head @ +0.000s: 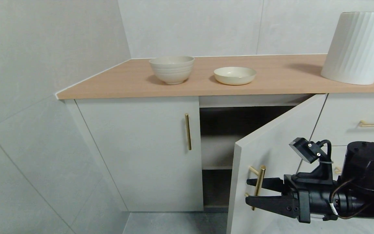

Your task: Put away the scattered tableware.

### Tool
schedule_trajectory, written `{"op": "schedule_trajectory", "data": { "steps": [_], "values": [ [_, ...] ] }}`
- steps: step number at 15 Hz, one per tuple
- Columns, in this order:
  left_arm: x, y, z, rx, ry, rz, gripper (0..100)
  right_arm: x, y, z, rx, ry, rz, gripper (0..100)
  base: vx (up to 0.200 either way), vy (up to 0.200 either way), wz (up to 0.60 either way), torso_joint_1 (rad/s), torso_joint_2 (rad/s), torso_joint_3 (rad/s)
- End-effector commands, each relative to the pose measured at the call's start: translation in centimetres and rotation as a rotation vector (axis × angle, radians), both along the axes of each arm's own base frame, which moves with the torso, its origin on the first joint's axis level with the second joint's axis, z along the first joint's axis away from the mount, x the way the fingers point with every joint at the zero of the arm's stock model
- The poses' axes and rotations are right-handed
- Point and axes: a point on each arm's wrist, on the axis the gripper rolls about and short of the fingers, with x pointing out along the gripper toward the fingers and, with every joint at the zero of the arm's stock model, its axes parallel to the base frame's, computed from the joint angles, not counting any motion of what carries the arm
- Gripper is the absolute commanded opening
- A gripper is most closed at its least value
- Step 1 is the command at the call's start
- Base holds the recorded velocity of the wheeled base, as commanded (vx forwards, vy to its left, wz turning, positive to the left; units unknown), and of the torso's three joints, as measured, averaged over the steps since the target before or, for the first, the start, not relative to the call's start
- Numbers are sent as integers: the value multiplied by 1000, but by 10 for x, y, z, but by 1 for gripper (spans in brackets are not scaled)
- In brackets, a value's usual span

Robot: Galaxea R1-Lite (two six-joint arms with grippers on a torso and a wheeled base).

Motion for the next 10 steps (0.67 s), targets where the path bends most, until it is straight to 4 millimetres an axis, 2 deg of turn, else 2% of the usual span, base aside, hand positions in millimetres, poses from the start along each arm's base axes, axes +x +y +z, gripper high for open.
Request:
{"op": "schedule_trajectory", "data": {
  "steps": [1, 2, 3, 5, 6, 7, 10],
  "values": [
    [84, -8, 50, -62, 278, -260, 100, -2, -1, 2, 6, -11, 7, 100, 0, 0, 0, 0, 0, 0],
    [97, -9, 52, -70, 311, -295, 100, -2, -1, 2, 6, -11, 8, 100, 0, 0, 0, 0, 0, 0],
    [125, -14, 54, -77, 374, -369, 100, -2, -1, 2, 6, -10, 8, 100, 0, 0, 0, 0, 0, 0],
    [162, -27, 44, -65, 442, -436, 100, -2, -1, 2, 5, -10, 5, 100, 0, 0, 0, 0, 0, 0],
    [166, -29, 43, -63, 447, -447, 100, -2, -1, 2, 6, -10, 8, 100, 0, 0, 0, 0, 0, 0],
    [192, -41, 35, -55, 483, -494, 0, -2, -1, 2, 5, -10, 5, 100, 0, 0, 0, 0, 0, 0],
    [236, -62, 12, -46, 520, -539, 0, -3, -1, 1, 4, -7, 7, 100, 0, 0, 0, 0, 0, 0]
  ]
}}
